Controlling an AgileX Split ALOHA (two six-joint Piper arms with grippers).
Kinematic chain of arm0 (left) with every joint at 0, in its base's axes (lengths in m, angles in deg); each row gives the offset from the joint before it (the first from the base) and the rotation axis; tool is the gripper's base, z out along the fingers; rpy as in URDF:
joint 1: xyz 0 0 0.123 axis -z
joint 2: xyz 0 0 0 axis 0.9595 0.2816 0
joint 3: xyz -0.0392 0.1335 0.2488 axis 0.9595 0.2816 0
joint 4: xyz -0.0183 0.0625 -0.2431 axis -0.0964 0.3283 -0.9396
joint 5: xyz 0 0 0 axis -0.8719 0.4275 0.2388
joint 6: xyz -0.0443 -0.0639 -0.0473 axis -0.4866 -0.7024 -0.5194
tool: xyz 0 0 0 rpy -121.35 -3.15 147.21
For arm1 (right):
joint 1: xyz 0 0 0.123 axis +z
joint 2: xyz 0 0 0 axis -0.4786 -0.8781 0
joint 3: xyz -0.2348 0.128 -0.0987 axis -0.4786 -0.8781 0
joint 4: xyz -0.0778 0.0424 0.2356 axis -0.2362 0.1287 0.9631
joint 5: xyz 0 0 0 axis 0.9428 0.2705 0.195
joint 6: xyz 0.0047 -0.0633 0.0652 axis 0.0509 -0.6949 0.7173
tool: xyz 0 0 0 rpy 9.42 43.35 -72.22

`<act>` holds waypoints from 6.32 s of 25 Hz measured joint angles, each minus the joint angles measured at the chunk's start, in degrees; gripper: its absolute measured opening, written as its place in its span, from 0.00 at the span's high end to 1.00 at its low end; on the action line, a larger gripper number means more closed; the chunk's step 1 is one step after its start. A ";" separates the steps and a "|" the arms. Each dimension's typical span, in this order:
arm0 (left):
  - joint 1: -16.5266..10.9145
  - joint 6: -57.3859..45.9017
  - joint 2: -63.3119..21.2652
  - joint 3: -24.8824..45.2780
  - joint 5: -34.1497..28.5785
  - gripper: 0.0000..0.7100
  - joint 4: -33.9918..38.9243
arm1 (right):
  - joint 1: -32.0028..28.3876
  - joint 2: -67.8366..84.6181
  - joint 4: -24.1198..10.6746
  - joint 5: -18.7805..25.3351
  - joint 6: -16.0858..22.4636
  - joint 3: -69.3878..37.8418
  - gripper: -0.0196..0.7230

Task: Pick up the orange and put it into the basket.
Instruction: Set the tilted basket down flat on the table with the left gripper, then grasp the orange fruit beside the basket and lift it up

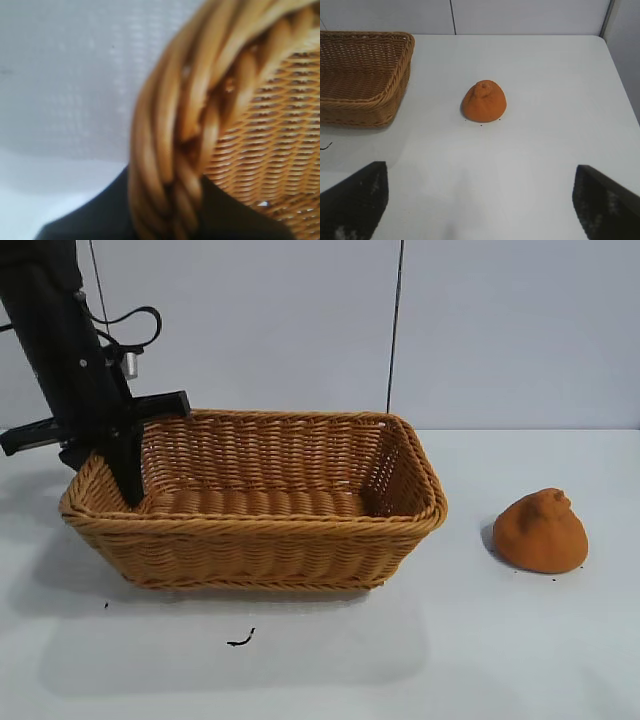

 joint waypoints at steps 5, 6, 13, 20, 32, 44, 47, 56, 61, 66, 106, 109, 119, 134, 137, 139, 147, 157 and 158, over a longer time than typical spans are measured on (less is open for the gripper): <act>0.00 0.09 -0.22 0.00 0.61 0.46 -1.28 | 0.00 0.00 0.00 0.00 0.00 0.00 0.04; 0.00 0.09 -0.22 0.00 0.61 0.33 -1.53 | 0.00 0.00 0.00 0.00 0.00 0.00 0.04; 0.00 0.28 -0.46 -1.19 -3.04 0.04 -1.44 | 0.00 0.00 0.00 0.00 0.00 0.00 0.04; 0.00 1.64 -7.87 -4.77 -5.22 0.02 0.00 | 0.00 0.00 0.00 0.00 0.00 0.00 0.04; -4.29 1.75 -13.40 -5.75 -5.79 0.02 15.80 | 0.00 0.00 0.00 -0.11 0.00 0.00 0.04; -14.87 2.06 -18.00 -0.88 -6.50 0.02 19.07 | 0.00 0.00 0.00 -0.11 0.00 0.00 0.04; -14.87 2.26 -22.70 4.22 -6.50 0.02 18.01 | 0.00 0.00 0.00 -0.11 0.00 0.00 0.04; -14.82 3.73 -45.08 24.15 -3.47 0.02 12.51 | 0.00 0.00 0.00 -0.11 0.00 0.00 0.04; -13.62 3.73 -58.64 36.06 1.22 0.02 11.65 | 0.00 0.00 0.00 -0.04 0.00 0.00 0.04; -13.33 3.73 -71.89 48.69 2.44 0.02 12.21 | 0.00 0.00 0.00 -0.04 0.00 0.00 0.04; -13.33 4.11 -128.81 66.37 1.80 0.02 13.38 | 0.00 -50.66 -0.10 -5.20 3.88 23.54 0.04; -13.33 4.11 -128.81 66.37 1.80 0.02 13.38 | 0.00 -67.55 -0.06 -5.67 6.47 30.81 0.04; -13.33 4.11 -128.81 66.37 1.80 0.02 13.38 | 0.00 -97.32 0.29 -5.84 7.30 47.54 0.04; -13.33 4.11 -128.81 66.37 1.80 0.02 13.38 | 0.00 -120.87 4.95 -4.26 5.19 54.03 0.04; -13.33 4.11 -128.81 66.37 1.80 0.02 13.38 | 0.00 -122.99 4.90 -4.26 5.19 54.03 0.04; -13.33 4.11 -128.81 66.37 1.80 0.02 13.38 | 0.00 -123.46 4.41 -4.52 5.25 54.03 0.08; -13.33 4.11 -128.81 66.37 1.80 0.02 13.38 | 0.00 -123.26 1.94 -3.94 5.77 54.39 0.85; -13.33 4.17 -128.81 66.37 1.80 0.02 13.38 | 0.00 -115.37 1.29 6.14 3.23 60.66 0.89; -13.33 4.17 -128.81 66.37 1.80 0.02 13.38 | 0.00 -114.47 1.56 8.07 2.89 62.53 0.89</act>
